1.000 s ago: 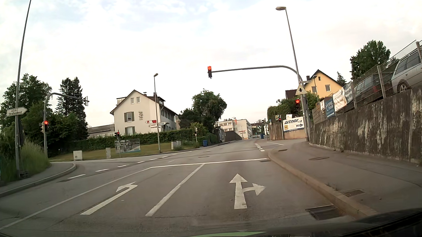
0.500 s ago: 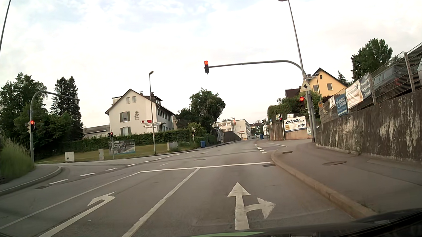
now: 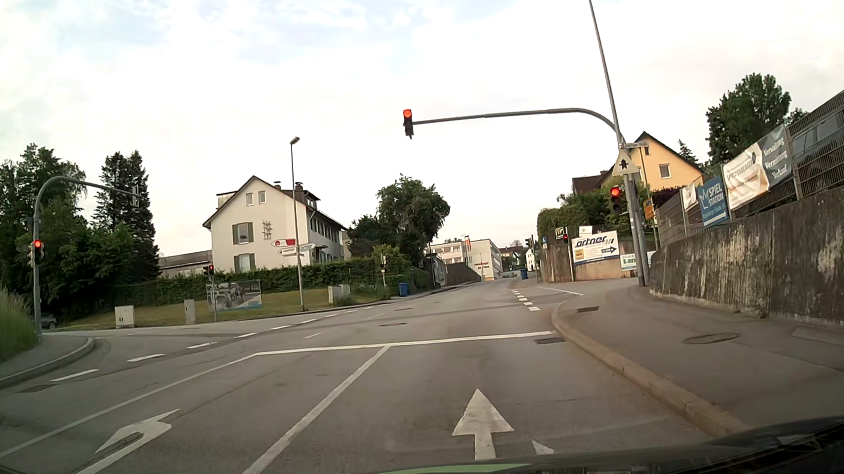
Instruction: Follow the waypoints while adhering to traffic rules and regulations
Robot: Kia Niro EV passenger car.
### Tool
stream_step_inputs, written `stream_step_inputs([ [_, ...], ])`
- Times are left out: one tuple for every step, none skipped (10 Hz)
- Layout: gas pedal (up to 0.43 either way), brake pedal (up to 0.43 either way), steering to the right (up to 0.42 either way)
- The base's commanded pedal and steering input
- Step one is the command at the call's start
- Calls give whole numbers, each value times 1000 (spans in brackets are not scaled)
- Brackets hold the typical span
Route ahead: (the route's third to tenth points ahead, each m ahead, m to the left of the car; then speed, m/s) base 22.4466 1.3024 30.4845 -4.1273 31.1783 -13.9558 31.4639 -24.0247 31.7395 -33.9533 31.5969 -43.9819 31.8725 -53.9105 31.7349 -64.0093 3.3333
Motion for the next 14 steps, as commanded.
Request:
stream_step_inputs([
  [79,0,0],
  [79,0,0],
  [79,0,2],
  [79,0,3],
  [79,0,3],
  [79,0,3],
  [79,0,3],
  [67,0,3],
  [0,0,3],
  [0,0,3],
  [0,0,3],
  [0,0,3],
  [0,0,3],
  [0,0,3],
])
